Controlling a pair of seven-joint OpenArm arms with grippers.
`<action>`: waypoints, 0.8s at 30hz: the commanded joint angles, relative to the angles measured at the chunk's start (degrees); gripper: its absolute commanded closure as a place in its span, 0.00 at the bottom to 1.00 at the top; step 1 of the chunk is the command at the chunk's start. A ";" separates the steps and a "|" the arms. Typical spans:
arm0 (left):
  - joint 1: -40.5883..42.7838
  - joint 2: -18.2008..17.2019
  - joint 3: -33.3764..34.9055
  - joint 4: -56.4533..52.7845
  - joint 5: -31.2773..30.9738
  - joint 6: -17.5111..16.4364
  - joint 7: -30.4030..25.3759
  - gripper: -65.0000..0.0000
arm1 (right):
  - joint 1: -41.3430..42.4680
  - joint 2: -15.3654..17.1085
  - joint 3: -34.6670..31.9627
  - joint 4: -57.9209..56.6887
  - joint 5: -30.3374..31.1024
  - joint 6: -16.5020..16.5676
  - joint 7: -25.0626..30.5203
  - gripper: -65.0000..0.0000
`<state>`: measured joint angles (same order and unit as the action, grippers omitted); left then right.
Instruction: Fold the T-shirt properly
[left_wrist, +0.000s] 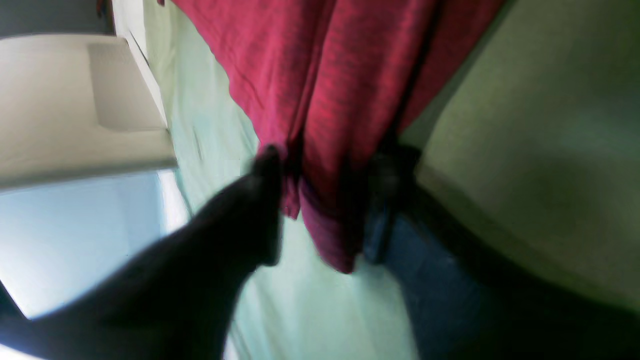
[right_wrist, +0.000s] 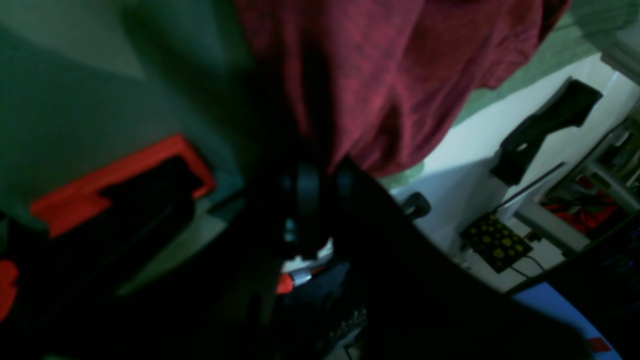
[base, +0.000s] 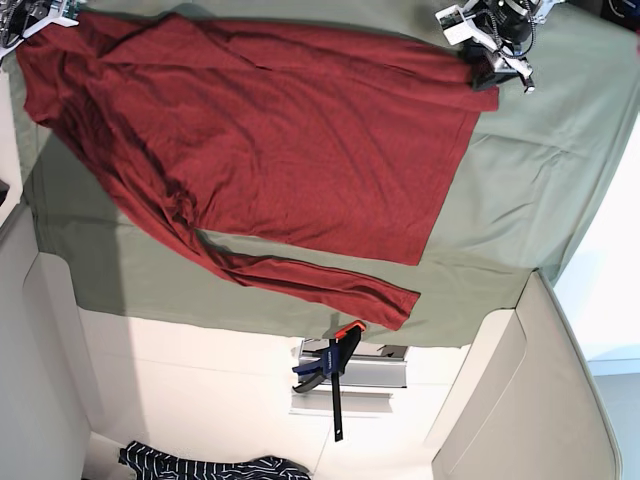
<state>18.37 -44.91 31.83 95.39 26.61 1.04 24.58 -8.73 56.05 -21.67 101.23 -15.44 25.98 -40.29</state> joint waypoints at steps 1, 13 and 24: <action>0.04 -0.83 -0.24 -0.70 1.20 -0.22 2.08 0.79 | 0.74 1.38 0.59 0.52 -0.59 0.00 -0.20 1.00; 1.42 -5.22 -0.24 1.95 1.03 2.89 5.27 1.00 | 0.76 1.40 0.59 0.96 -0.63 -0.28 -0.22 1.00; 8.44 -7.52 -0.26 2.73 3.39 5.38 5.73 1.00 | 0.74 1.42 0.59 2.56 -0.61 -0.28 -0.28 1.00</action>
<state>26.41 -51.37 31.88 97.62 30.17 6.26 29.39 -8.69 56.03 -21.69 103.00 -15.07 25.96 -39.94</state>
